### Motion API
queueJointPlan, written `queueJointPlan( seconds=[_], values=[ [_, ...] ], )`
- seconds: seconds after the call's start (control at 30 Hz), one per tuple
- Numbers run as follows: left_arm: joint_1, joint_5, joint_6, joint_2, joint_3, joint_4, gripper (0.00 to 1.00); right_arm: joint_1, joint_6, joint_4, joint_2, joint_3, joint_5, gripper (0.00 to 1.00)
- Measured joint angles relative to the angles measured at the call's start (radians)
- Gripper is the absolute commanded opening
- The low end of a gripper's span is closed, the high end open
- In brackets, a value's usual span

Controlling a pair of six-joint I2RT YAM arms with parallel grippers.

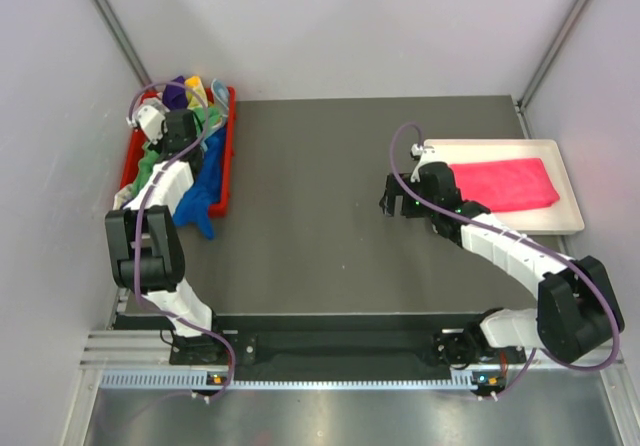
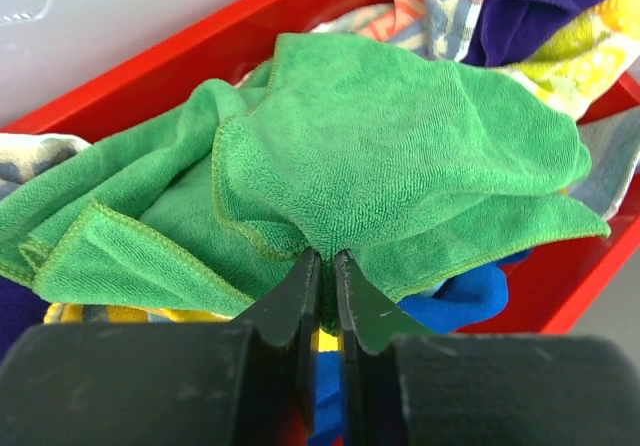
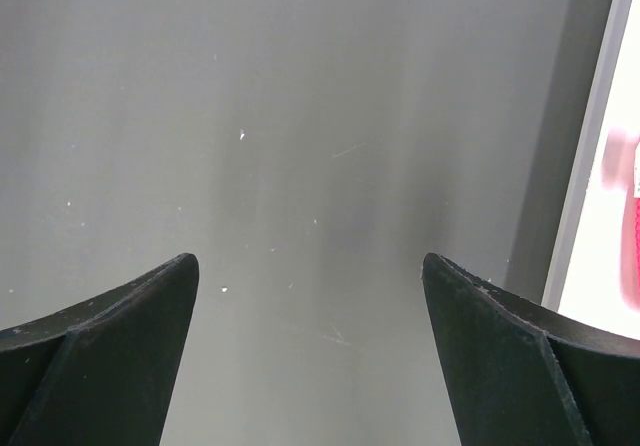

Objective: Fold and stack the towels
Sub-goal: Grab crumpled towel

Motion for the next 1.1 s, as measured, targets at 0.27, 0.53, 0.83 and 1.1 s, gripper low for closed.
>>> queueJointPlan(
  seconds=[0.27, 0.53, 0.83, 1.1],
  values=[
    [0.000, 0.042, 0.006, 0.000, -0.012, 0.008, 0.21, 0.000, 0.000, -0.001, 0.012, 0.000, 0.001, 0.92],
    [0.000, 0.065, 0.009, 0.000, -0.018, 0.023, 0.23, 0.000, 0.000, 0.000, 0.018, 0.000, 0.000, 0.92],
    [-0.002, 0.080, 0.026, 0.000, -0.020, 0.036, 0.00, 0.006, 0.000, 0.000, 0.020, 0.000, 0.000, 0.92],
    [-0.043, 0.108, 0.031, -0.097, -0.125, 0.100, 0.00, 0.008, 0.000, 0.001, 0.024, 0.000, 0.000, 0.92]
  ],
)
